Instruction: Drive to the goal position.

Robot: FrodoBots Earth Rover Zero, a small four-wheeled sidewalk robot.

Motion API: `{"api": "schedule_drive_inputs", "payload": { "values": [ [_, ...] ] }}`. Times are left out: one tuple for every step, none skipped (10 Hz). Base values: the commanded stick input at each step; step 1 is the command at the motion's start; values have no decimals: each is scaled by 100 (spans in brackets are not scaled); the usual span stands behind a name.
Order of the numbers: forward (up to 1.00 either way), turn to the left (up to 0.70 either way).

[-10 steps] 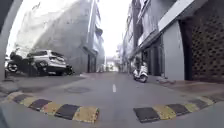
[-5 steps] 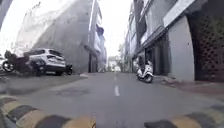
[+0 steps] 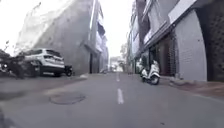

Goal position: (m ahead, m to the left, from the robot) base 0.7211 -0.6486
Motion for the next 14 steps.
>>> {"api": "schedule_drive_inputs", "payload": {
  "values": [
    [100, 0],
    [100, 0],
    [100, 0],
    [100, 0],
    [100, 0],
    [100, 0],
    [100, 0],
    [100, 0],
    [100, 0],
    [100, 0],
    [100, 0],
    [100, 0],
    [100, 0],
    [100, 0]
  ]
}}
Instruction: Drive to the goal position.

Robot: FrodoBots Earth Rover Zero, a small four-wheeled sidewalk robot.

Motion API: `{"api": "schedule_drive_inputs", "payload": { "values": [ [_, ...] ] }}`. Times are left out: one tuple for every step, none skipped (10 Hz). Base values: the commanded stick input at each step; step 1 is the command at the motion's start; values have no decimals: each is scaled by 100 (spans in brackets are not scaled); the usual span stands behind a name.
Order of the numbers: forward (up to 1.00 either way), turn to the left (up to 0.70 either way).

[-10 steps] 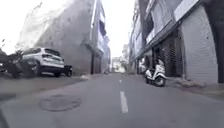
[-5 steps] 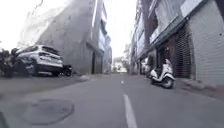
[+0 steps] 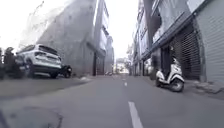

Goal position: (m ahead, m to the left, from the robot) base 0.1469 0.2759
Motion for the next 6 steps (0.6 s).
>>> {"api": "schedule_drive_inputs", "payload": {
  "values": [
    [14, 0],
    [0, 0],
    [0, 0],
    [0, 0],
    [0, 0],
    [0, 0]
  ]
}}
